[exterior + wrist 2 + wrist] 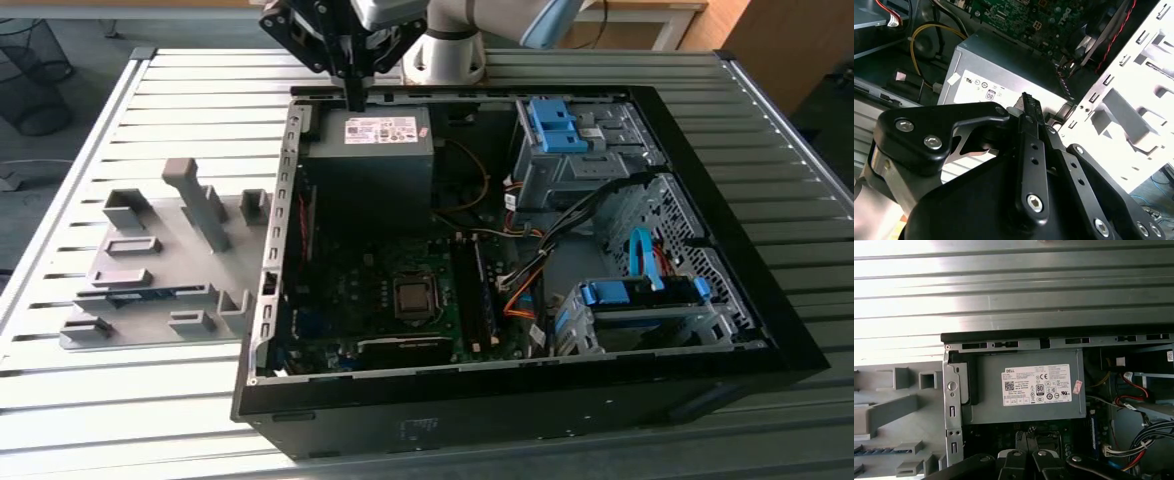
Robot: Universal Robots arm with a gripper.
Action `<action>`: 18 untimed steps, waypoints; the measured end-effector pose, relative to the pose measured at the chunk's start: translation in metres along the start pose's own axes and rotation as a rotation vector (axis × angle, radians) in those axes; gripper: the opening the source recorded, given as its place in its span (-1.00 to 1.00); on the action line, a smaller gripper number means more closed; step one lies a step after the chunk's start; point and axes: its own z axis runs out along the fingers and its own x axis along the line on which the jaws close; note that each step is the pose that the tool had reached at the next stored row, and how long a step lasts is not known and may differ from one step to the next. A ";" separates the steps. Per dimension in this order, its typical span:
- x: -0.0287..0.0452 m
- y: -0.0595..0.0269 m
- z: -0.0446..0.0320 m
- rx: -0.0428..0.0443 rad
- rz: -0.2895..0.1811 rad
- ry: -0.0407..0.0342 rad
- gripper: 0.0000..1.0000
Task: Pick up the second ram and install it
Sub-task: 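Reach for the second ram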
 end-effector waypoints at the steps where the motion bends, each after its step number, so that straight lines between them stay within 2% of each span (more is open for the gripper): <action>1: 0.0003 0.0000 0.0000 0.0000 0.000 0.0000 -0.80; 18: 0.0040 -0.0003 0.0003 0.0001 0.000 0.0000 -0.80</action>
